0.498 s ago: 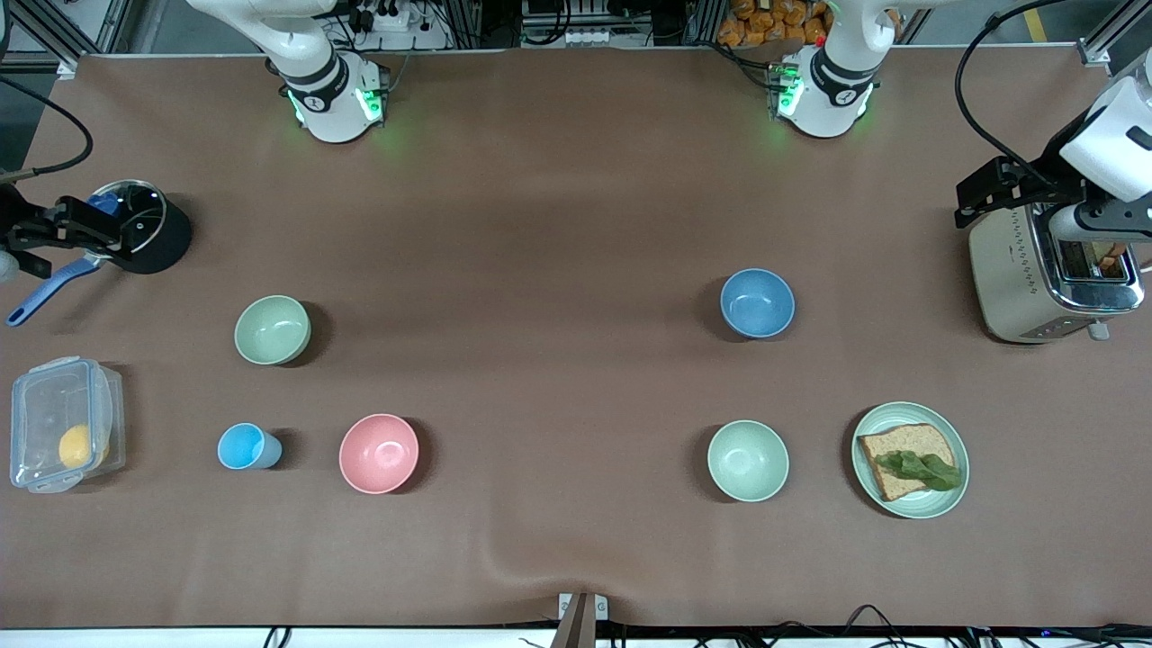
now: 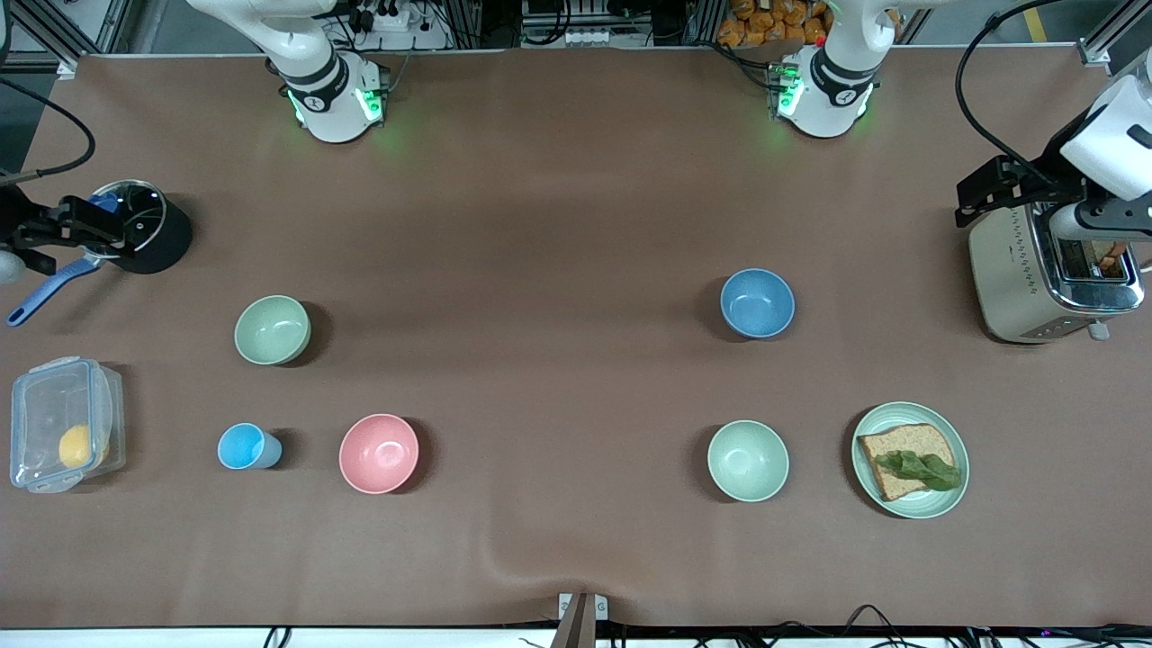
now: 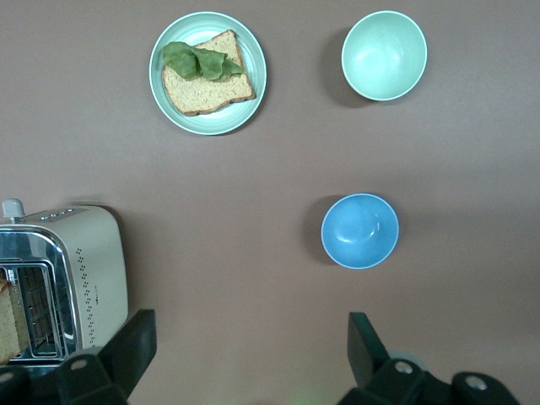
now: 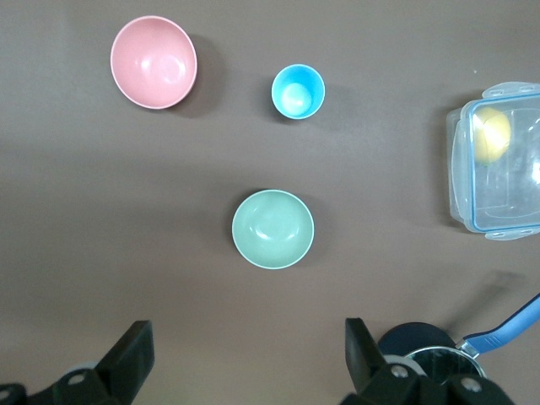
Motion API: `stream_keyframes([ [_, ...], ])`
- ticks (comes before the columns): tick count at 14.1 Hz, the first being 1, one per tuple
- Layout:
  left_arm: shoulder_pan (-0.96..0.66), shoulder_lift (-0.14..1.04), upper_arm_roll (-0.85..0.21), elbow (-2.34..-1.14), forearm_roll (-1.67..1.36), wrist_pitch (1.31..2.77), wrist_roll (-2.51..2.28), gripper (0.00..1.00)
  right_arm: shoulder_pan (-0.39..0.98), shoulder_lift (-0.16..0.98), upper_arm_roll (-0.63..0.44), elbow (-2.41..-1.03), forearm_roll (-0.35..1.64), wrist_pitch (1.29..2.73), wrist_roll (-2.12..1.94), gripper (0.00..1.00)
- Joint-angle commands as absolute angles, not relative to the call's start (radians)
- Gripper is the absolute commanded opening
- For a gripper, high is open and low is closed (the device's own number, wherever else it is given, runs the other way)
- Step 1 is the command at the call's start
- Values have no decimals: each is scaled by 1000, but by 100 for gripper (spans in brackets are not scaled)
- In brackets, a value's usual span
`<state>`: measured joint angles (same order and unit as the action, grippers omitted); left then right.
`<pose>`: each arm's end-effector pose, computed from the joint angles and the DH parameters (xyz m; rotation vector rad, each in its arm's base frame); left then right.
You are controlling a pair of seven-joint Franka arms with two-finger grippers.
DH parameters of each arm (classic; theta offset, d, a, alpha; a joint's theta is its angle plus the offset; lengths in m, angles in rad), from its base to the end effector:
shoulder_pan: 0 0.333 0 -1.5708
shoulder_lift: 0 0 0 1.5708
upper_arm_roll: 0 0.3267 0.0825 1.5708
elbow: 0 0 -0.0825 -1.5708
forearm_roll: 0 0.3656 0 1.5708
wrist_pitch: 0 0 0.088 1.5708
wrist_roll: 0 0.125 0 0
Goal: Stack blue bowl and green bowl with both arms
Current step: 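Reach the right gripper to the green bowl while the left reaches the blue bowl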
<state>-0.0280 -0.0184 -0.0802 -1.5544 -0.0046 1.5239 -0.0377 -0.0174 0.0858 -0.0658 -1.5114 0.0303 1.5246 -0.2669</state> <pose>0.5223 -0.0578 0.6302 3.1374 -0.1109 -0.0194 0.5550 -0.0408 0.5933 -3.0898 -0.2851 0.1040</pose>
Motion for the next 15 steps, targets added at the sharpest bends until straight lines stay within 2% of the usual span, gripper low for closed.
stream_keyframes([
  [1, -28, -29, -86, -1548, 0, 1505, -28, 100, -32, 123, -61, -1511, 15, 1517, -265, 100],
  [4, -28, -29, -86, -1548, 2, 1485, -26, 100, -61, 167, -60, -1554, 31, 1491, -267, 100],
  [7, -31, -26, -86, -1549, -3, 1483, -31, 100, -72, 167, -60, -1629, 31, 1578, -271, 100],
  [11, -41, -9, -86, -1546, -5, 1463, -46, 100, -106, 156, -60, -1820, 29, 1808, -388, 100],
  [15, -98, 92, -86, -1549, -2, 1463, -55, 100, -127, 147, -58, -1969, 35, 1957, -419, 100],
])
